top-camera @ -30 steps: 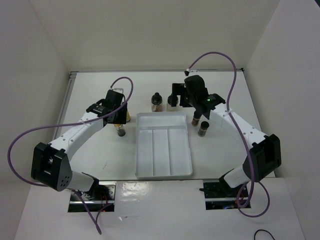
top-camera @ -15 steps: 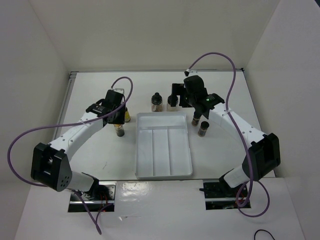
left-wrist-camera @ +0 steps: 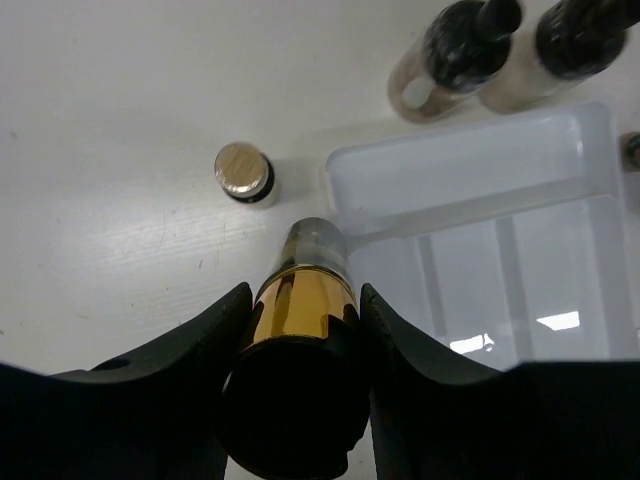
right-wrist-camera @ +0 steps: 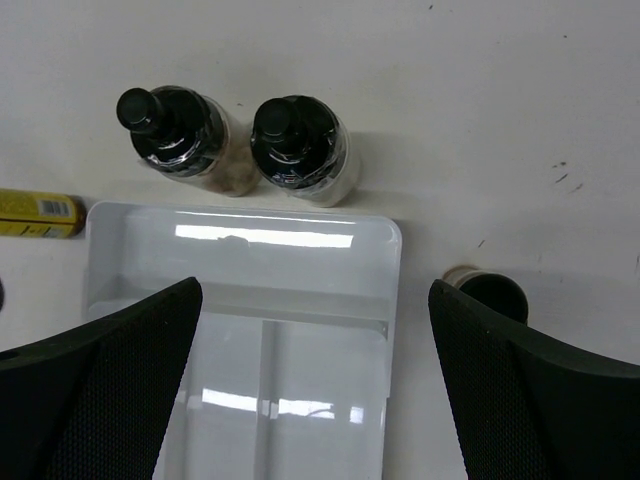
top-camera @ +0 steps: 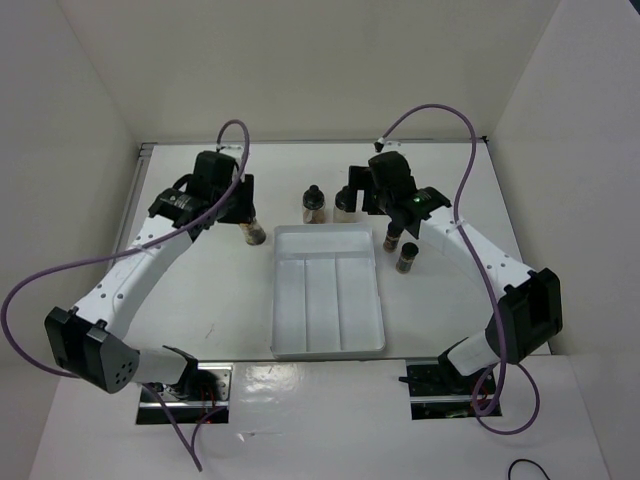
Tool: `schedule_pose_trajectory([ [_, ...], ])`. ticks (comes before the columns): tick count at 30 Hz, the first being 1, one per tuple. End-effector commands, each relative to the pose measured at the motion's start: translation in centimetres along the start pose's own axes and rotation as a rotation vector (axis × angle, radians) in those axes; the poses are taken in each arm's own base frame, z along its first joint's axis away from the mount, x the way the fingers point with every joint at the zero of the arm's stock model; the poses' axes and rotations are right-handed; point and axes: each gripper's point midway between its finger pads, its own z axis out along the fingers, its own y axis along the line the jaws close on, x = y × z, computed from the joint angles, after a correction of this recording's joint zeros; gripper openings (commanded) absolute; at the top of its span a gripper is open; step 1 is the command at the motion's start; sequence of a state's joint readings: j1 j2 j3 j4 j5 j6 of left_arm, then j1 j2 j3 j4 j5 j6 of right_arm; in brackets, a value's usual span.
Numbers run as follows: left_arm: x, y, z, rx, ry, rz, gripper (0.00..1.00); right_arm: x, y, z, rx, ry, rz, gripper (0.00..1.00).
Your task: Organize the condiment bottles
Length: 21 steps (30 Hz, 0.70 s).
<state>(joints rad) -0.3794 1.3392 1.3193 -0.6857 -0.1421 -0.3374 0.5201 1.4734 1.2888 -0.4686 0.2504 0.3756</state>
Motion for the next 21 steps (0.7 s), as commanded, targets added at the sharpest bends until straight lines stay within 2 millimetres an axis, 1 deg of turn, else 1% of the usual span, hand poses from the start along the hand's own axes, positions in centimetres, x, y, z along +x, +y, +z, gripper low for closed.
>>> schedule_pose_trajectory([
  [1, -3.9, -2.3, -2.6, 0.087, -0.101, 0.045, 0.00, -1.5, -1.4, -1.4, 0.058, -0.050, 0.032, 0.98],
  [3, -4.3, -3.7, -2.4, 0.120, -0.104, 0.063, 0.00, -1.9, -2.6, -1.2, 0.090, -0.059, 0.062, 0.98],
  [4, -4.7, -4.3, -2.1, 0.128, -0.104, 0.069, 0.00, -1.7, -3.2, -1.0, 0.103, -0.052, 0.075, 0.98],
  [5, -5.1, -5.2, -2.0, 0.145, -0.113, 0.079, 0.00, -1.7, -3.7, -1.2, 0.111, -0.057, 0.083, 0.98],
  [6, -5.0, -5.7, -1.3, 0.148, -0.100, 0.096, 0.00, -1.9, -4.4, -1.1, 0.118, -0.056, 0.096, 0.98],
  [7, -5.1, -6.2, -1.1, 0.157, -0.097, 0.104, 0.00, -2.0, -5.0, -1.3, 0.126, -0.063, 0.104, 0.98],
  [8, -5.5, -7.3, -1.1, 0.176, -0.109, 0.125, 0.00, -2.1, -5.3, -1.7, 0.124, -0.068, 0.112, 0.98],
  [9, -5.2, -7.7, -0.3, 0.172, -0.096, 0.133, 0.00, -1.9, -6.2, -1.8, 0.141, -0.068, 0.122, 0.98],
  [10, -5.3, -8.2, -0.1, 0.181, -0.097, 0.152, 0.00, -1.9, -6.6, -2.0, 0.141, -0.069, 0.130, 0.98],
  [11, -5.3, -8.5, 0.4, 0.172, -0.097, 0.157, 0.00, -2.2, -6.7, -2.3, 0.133, -0.076, 0.138, 0.98],
  [13, -5.1, -8.8, 1.4, 0.141, -0.092, 0.172, 0.00, -1.9, -7.8, -2.7, 0.140, -0.082, 0.155, 0.98],
  [14, -5.0, -8.7, 2.2, 0.125, -0.086, 0.173, 0.00, -1.4, -7.6, -2.6, 0.126, -0.067, 0.154, 0.98],
  [15, -5.2, -8.2, 2.3, 0.093, -0.095, 0.171, 0.00, -1.2, -8.1, -2.8, 0.130, -0.066, 0.162, 0.98],
  [16, -4.9, -8.1, 3.2, 0.078, -0.093, 0.161, 0.00, -1.4, -8.1, -3.1, 0.127, -0.075, 0.164, 0.98],
  [17, -5.2, -8.0, 3.2, 0.070, -0.105, 0.158, 0.00, -0.8, -8.1, -2.9, 0.123, -0.059, 0.162, 0.98],
  [18, -4.6, -7.9, 3.8, 0.065, -0.086, 0.163, 0.00, -0.3, -8.2, -2.7, 0.127, -0.048, 0.160, 0.98],
  [20, -4.7, -7.8, 4.7, 0.058, -0.087, 0.157, 0.00, -0.1, -8.2, -2.7, 0.112, -0.045, 0.166, 0.98],
  [21, -4.7, -7.8, 4.7, 0.058, -0.087, 0.157, 0.00, 0.4, -8.4, -2.6, 0.115, -0.036, 0.164, 0.98],
])
